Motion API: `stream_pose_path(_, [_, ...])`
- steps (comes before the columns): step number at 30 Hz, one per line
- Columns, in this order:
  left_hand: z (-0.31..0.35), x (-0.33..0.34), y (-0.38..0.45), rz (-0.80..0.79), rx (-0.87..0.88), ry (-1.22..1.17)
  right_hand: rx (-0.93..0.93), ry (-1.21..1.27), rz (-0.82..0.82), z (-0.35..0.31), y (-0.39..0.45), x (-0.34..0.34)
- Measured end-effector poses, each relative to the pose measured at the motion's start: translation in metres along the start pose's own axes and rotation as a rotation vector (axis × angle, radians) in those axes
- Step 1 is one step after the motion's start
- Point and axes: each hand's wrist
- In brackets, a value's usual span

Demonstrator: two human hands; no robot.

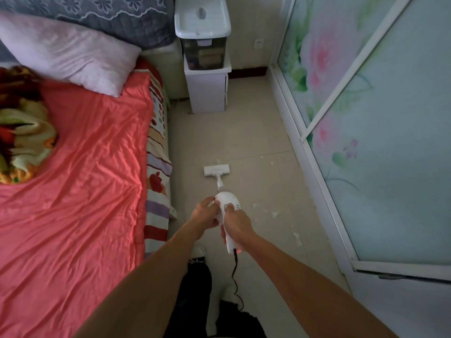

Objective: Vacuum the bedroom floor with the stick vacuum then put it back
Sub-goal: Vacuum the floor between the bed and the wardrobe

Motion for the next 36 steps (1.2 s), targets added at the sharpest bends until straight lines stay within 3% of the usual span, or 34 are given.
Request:
stream_pose_path(19, [0.105, -0.089, 0.116, -0.064, 0.006, 0.034, -0.018, -0.083, 0.050, -0.144, 0.077, 0.074])
stream_pose_path(23, [0.121, -0.093, 0.133, -0.037, 0.002, 0.053, -0.031, -0.092, 0.009, -0.166, 0.082, 0.070])
stream_pose_path(28, [0.144, -0.096, 0.153, -0.048, 0.026, 0.039, -0.057, -0.131, 0.116, -0.186, 0.111, 0.080])
stream_pose_path(36, [0.165, -0.081, 0.168, -0.084, 0.004, 0.016, -0.081, -0.182, 0.081, -0.202, 0.132, 0.060])
Point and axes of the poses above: each hand's wrist, its own y-axis towards the middle knuckle, its own x-axis out of the palm, z = x × y, and after that the axes turned 3 degrees about -x, right-handed
